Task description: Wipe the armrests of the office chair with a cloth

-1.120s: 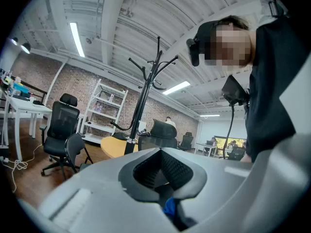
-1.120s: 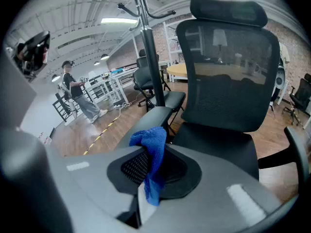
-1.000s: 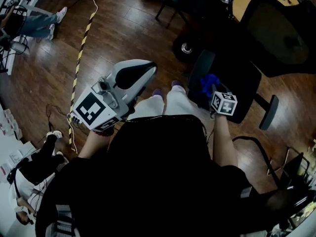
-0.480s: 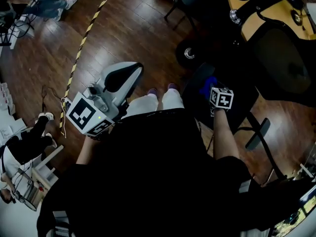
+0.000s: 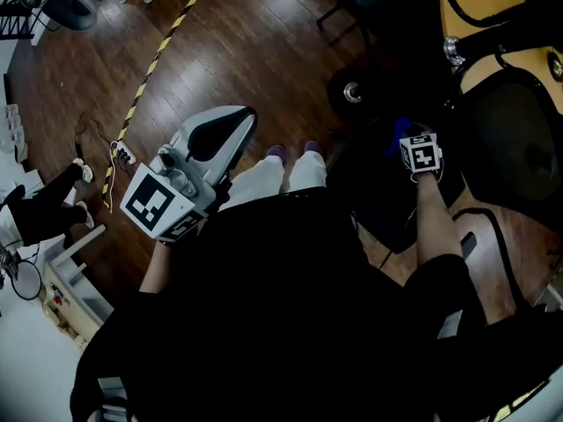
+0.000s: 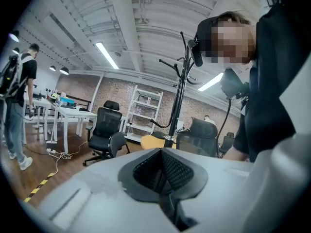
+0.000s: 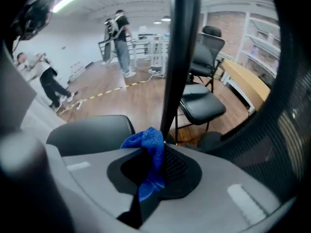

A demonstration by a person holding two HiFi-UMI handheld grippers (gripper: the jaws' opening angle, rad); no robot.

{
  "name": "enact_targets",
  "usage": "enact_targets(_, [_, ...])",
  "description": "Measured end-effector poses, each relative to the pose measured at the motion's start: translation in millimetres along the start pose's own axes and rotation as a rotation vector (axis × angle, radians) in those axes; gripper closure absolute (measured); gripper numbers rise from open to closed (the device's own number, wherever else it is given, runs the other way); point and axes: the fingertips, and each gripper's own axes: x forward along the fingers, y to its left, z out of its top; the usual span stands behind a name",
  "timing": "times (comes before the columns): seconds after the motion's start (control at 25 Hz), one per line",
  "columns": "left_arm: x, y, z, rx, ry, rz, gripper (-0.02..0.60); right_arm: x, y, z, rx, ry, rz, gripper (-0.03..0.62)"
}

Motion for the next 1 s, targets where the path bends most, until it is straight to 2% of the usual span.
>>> enact_targets(0.08, [-1.8,5.7,1.0,-0.038,-0.029,0.019,0.575,5.3,2.2,8.1,-0.123,0.030,0.038,0.556])
enact_targets(0.2, [-6.7,14.1,-2.8,-0.050,-0.031,0.049,0.575,10.8,3.5,16.1,-0.234,0.055,0.061,0.556])
enact_targets(0.4, [-17.8,22.6,-0.9,-0.054,-0.041,0.086,0.575,18.0,11.2,30.3,-0.266,0.071,0.066,0.557])
enact_targets(0.52, [-22.9,25.3,-3.2,-0.048,-0.030,0.085,0.575,22.4,21.2,49.7,-0.333,0.060,0.077,0.557])
enact_targets(0.64, [-27.3,29.4,-6.8,-0.049,-0.013,0.086,0.575,26.8,32.4,59.3,-0.338,0.062,0.087,0.559])
enact_targets(0.8, [-34.9,52.8,-8.9,-0.100,-0.021,0.155,0.575,28.8,34.5,61.9,-0.338,0.068,0.045,0.559])
enact_targets(0.92, [-36.5,57.3,-6.7,-0.079,-0.028,0.159,0.575,27.2,35.0,62.0,-0.378,0.058,0.014,0.560])
enact_targets(1.0, [-39.6,55.8,-4.7,-0.060,-0.023,0.151,0.575,24.4,42.8,65.7,-0.395,0.041,0.031,0.560])
